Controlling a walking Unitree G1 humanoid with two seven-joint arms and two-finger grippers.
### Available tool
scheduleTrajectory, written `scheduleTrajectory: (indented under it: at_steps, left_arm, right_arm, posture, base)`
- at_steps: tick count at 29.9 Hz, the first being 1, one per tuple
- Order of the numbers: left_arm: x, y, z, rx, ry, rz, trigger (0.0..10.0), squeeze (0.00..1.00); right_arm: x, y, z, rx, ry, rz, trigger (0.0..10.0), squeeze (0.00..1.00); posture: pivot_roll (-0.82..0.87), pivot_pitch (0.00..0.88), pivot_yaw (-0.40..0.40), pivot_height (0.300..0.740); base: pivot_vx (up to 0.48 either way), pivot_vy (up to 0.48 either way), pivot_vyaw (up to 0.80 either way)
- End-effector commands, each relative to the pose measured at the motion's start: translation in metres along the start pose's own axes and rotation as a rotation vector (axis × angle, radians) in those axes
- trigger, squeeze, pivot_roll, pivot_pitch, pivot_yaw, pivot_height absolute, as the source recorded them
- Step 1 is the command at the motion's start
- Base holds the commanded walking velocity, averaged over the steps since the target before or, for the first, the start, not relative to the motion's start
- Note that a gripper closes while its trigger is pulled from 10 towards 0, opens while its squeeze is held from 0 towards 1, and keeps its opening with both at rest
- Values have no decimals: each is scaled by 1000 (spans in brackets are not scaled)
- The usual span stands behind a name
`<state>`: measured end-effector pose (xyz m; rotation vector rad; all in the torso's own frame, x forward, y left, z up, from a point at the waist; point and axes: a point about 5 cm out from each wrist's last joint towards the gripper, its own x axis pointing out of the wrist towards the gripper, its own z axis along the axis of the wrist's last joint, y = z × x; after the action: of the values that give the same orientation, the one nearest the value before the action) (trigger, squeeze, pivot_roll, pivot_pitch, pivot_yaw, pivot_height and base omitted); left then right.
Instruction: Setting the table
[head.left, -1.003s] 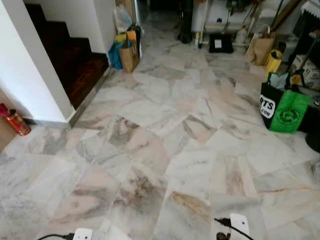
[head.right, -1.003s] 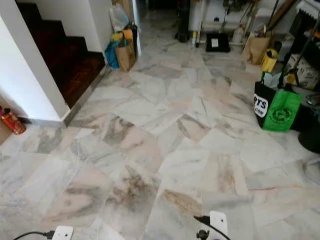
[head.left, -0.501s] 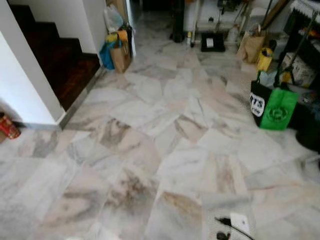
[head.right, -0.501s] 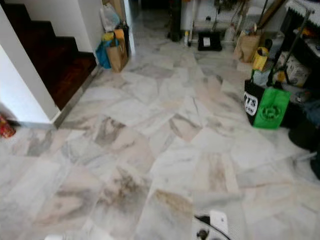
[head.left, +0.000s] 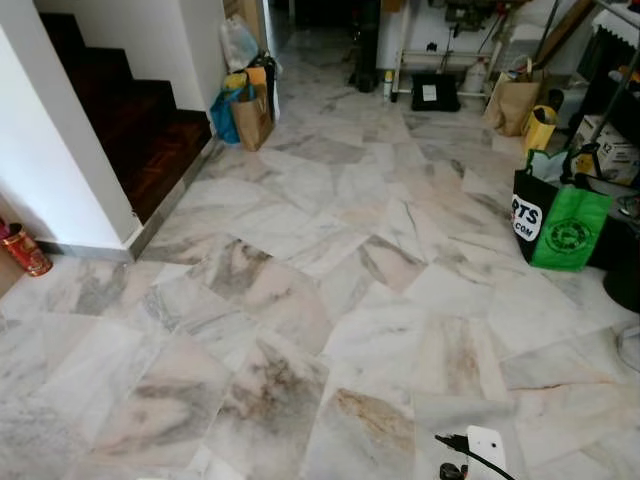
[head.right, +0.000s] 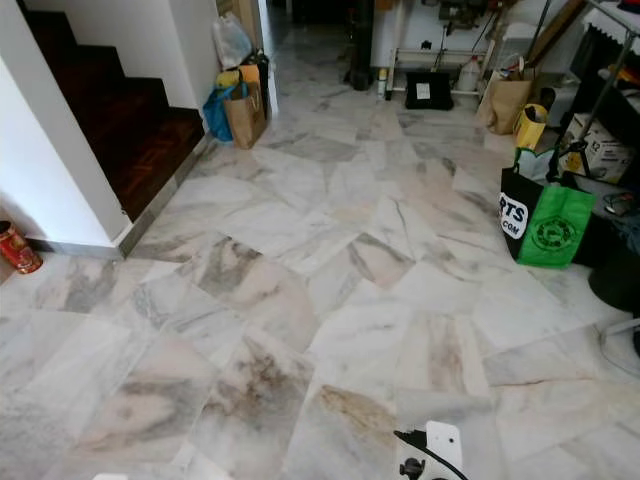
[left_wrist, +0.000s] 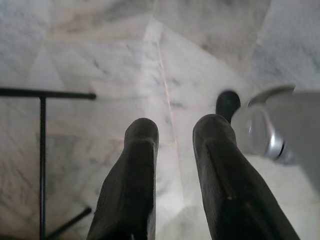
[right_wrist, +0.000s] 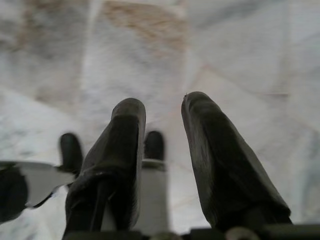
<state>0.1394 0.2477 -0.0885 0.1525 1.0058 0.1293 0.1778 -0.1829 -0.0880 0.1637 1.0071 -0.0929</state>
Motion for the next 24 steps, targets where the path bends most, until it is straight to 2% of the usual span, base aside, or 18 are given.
scheduleTrajectory:
  at_steps: [1, 5, 6, 11, 14, 17, 21, 24]
  left_arm:
    - [2, -11, 6, 16, 2, -9, 10000, 0]
    - [5, -27, 17, 18, -15, -26, 10000, 0]
    - [5, -27, 17, 18, -15, -26, 10000, 0]
    - [8, -44, 32, 17, -31, -47, 10000, 0]
    - [9, -49, 36, 7, -28, -49, 10000, 0]
    - [9, -57, 45, 33, -51, -60, 10000, 0]
    - [8, -43, 33, 23, -35, -43, 10000, 0]
    - [8, -41, 32, 14, -33, -40, 10000, 0]
  right_arm:
    - [-1, -6, 3, 12, -20, -18, 10000, 0]
    - [-1, -6, 2, 7, -13, -23, 10000, 0]
    - [-1, -6, 2, 7, -13, -23, 10000, 0]
    - [-1, -6, 2, 18, -12, -22, 10000, 0]
    - [-1, -6, 2, 20, -11, -21, 10000, 0]
    - [-1, -6, 2, 20, -11, -20, 10000, 0]
    - [-1, -5, 2, 19, -10, -20, 10000, 0]
    - [0, -5, 2, 16, -10, -19, 10000, 0]
  posture:
    - [34, 0, 7, 740]
    - [36, 0, 7, 740]
    - [36, 0, 7, 740]
    - [37, 0, 6, 740]
    - [37, 0, 6, 740]
    - [38, 0, 6, 740]
    - [40, 0, 6, 740]
    - [43, 0, 5, 740]
  base:
    - [0, 0, 0]
    - [0, 0, -103]
    - [0, 0, -413]
    - [0, 0, -793]
    - [0, 409, -788]
    - [0, 320, -788]
    - [0, 0, -797]
    - [0, 0, -788]
